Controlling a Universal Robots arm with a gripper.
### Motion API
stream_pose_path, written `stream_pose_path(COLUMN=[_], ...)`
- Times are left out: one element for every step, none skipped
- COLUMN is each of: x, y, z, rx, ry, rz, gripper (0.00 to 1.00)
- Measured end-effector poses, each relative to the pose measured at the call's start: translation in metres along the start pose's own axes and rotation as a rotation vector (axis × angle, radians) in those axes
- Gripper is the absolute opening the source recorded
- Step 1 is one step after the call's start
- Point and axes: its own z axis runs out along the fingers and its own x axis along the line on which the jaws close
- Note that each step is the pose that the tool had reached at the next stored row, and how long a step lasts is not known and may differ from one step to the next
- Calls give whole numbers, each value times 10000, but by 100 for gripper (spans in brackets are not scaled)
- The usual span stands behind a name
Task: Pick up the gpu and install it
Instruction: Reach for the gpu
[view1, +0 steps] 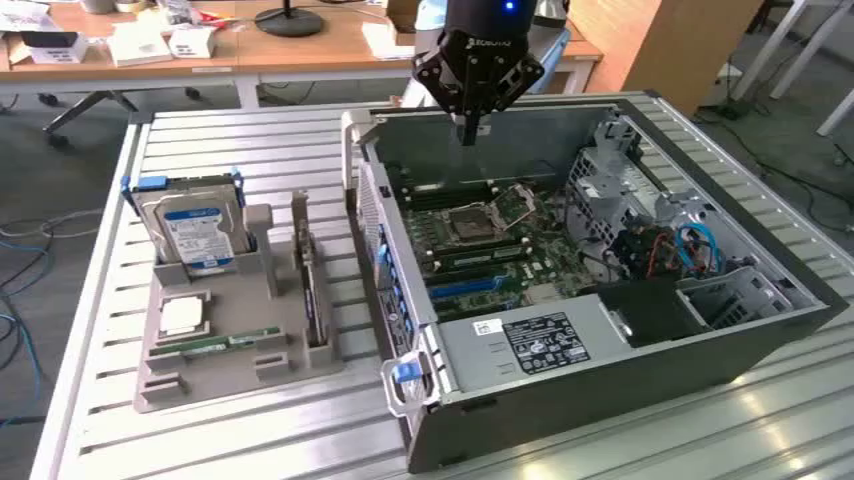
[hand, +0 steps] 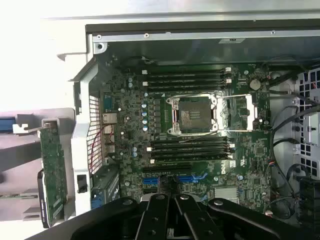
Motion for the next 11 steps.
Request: stream_pose_path(x=[0, 0, 0, 0, 0, 0, 0, 0, 0, 2, 7], y=[0, 0, 0, 0, 0, 0, 0, 0, 0, 0, 0], z=[0, 0, 0, 0, 0, 0, 0, 0, 0, 1, 1], rx=[0, 0, 0, 0, 0, 0, 0, 0, -1, -1, -1], ry=[0, 0, 0, 0, 0, 0, 0, 0, 0, -1, -2], rz=[0, 0, 0, -1, 0, 0, -1, -1, 0, 0, 2], gripper=[11, 11, 11, 11, 11, 11, 11, 11, 11, 11, 11])
